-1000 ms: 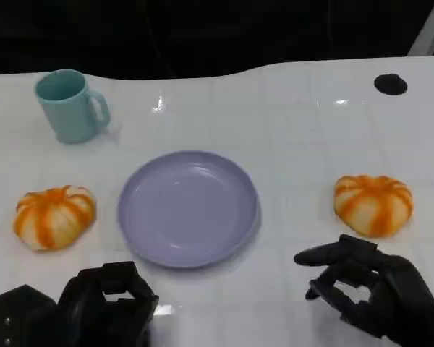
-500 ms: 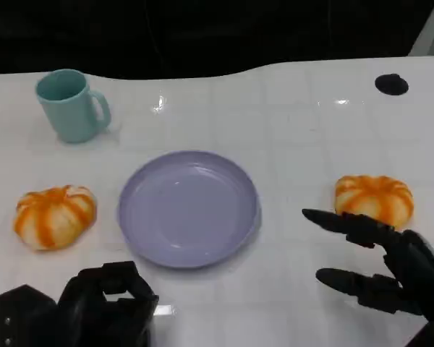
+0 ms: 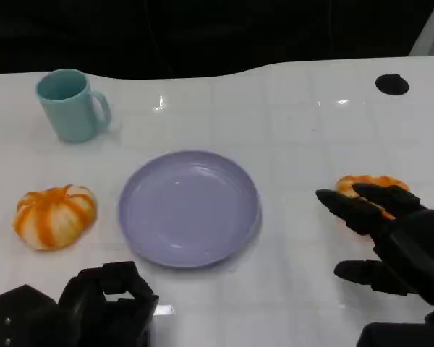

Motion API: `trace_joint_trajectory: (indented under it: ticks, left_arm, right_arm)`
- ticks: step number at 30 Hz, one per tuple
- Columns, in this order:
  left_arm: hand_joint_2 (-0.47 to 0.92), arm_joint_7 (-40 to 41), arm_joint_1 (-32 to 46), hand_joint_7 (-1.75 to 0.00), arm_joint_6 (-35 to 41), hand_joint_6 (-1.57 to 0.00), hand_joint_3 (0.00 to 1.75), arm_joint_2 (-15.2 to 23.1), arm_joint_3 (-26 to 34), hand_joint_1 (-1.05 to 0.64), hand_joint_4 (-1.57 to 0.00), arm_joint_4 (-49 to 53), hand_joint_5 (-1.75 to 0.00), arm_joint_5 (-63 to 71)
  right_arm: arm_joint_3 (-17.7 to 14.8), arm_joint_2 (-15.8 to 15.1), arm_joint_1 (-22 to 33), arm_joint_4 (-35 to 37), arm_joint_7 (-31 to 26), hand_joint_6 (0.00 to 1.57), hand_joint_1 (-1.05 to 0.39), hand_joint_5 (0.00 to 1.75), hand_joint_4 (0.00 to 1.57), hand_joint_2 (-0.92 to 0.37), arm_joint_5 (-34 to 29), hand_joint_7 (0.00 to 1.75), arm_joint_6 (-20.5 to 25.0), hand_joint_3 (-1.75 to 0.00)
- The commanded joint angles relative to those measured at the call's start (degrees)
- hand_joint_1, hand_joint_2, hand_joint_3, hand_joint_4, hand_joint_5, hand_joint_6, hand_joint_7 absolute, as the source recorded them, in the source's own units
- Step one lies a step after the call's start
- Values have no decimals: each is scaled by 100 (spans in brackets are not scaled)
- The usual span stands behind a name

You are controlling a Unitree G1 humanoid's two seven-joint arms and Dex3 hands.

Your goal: Grasp the bread from the table and place it into the plate.

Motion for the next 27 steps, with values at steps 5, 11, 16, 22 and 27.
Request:
trace_joint_trajectory:
  ticks: [5,11,16,22,27]
  left_arm:
    - [43,15,4,-90,-52,-143,98,72,3,-105,-157,-32,-121,24]
    - [42,26,24,-90,-26,-143,99,58,-1,-105,-157,-62,-122,14]
    - [43,2,23,-90,-44,-142,98,58,0,-105,-157,-44,-121,1]
    - [43,6,33,-90,-39,-142,97,52,-6,-105,-157,-57,-121,0]
    - [44,51,52,-90,-13,-143,97,40,-16,-105,-157,-101,-122,17]
  right_arm:
    - [370,-161,-281,12,-103,24,-65,34,0,-92,-589,0,1079,-1]
    - [623,-183,-565,342,-255,24,-65,33,0,-91,-731,1,1569,0]
    - [779,-165,-805,694,-361,25,-62,34,0,-90,-637,1,1774,0]
    - [999,-109,-1153,1172,-449,24,-59,29,0,-89,-597,0,2013,0]
    - [1173,-56,-1444,1629,-538,24,-58,30,0,-86,-481,1,2145,0]
